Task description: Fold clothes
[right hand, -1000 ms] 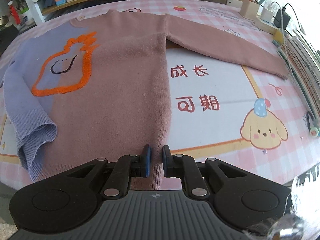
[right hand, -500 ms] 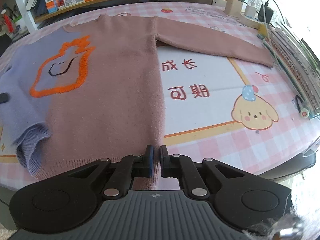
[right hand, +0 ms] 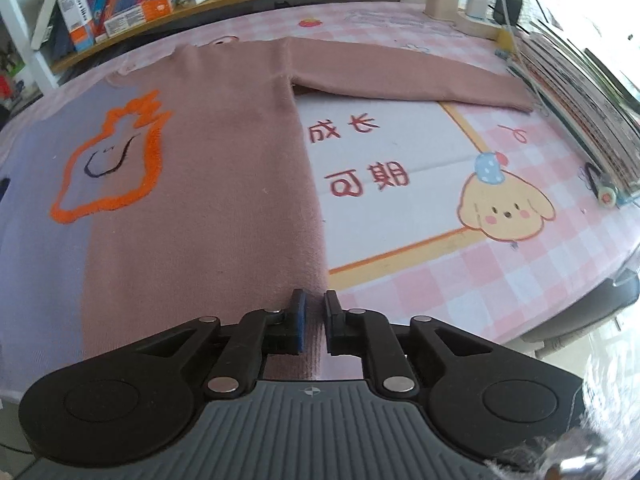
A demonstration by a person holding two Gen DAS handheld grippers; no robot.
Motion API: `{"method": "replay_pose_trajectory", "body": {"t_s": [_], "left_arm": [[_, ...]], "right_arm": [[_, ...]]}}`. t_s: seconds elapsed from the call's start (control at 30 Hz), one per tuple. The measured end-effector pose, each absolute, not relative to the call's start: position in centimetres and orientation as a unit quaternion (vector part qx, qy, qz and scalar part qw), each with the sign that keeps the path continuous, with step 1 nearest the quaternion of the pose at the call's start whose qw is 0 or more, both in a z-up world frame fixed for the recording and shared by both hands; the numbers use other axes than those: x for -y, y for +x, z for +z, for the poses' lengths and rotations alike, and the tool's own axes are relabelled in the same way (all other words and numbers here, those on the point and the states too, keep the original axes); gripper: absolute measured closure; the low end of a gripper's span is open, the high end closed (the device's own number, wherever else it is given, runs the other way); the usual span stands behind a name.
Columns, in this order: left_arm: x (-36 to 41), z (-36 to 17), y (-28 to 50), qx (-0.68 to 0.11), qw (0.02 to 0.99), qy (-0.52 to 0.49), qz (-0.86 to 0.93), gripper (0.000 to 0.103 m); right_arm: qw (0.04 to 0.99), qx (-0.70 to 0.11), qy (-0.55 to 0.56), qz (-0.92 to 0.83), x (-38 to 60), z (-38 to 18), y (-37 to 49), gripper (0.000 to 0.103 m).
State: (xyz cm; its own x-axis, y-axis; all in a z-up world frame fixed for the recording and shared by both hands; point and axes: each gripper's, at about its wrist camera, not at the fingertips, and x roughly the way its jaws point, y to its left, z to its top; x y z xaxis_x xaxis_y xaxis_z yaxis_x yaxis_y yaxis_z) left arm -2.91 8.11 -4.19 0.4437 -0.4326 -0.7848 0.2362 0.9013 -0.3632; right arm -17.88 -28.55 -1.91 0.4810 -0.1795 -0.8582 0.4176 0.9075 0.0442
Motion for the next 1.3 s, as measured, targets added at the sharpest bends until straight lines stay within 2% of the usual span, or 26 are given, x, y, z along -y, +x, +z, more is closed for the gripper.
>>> {"method": "replay_pose_trajectory", "body": {"t_s": [0.03,0.07,0.5,0.67,0.77,1.07,1.1,1.2,1.27,1.3], "left_arm": [[-7.8,-4.3,-2.9,-0.488,0.843,-0.103,-0.203,0.096],[-7.6,-4.5,-3.0,-0.487,0.843,-0.107,-0.204,0.098],[-2.3,-4.3,0.6,-0.467,0.858,-0.102,-0.187,0.100],[-1.3,-3.9,2.5,-0.457,0.869,-0.086,-0.170,0.100],[-2.9,-4.0,2.4,-0.457,0.872,-0.094,-0.147,0.103],[-5.4,-3.8,2.0,-0.459,0.874,-0.100,-0.121,0.103],[-5.3,-3.6,1.5,-0.455,0.876,-0.101,-0.127,0.101],[-5.2,-3.4,0.5,-0.452,0.872,-0.123,-0.140,0.085],[-5.1,-3.5,-0.1,-0.454,0.869,-0.134,-0.141,0.070],[-4.9,-3.7,-0.4,-0.456,0.868,-0.138,-0.142,0.068]], "right_arm": [[0.852,-0.481,0.118,-0.172,28.4,-1.9,-17.7,0.095],[0.852,-0.484,0.111,-0.167,28.3,-1.9,-17.6,0.097],[0.878,-0.443,-0.005,-0.181,31.2,-3.2,-8.6,0.100],[0.876,-0.449,0.017,-0.174,32.5,-2.8,-8.8,0.100],[0.875,-0.456,0.039,-0.156,32.5,-2.5,-10.3,0.100],[0.872,-0.459,0.088,-0.148,32.1,-2.2,-11.9,0.097],[0.872,-0.457,0.097,-0.149,32.3,-2.1,-12.1,0.096],[0.870,-0.454,0.115,-0.153,32.6,-2.0,-12.8,0.095],[0.867,-0.458,0.121,-0.155,32.9,-2.1,-13.2,0.095],[0.866,-0.460,0.123,-0.154,33.0,-2.3,-13.4,0.095]]}}
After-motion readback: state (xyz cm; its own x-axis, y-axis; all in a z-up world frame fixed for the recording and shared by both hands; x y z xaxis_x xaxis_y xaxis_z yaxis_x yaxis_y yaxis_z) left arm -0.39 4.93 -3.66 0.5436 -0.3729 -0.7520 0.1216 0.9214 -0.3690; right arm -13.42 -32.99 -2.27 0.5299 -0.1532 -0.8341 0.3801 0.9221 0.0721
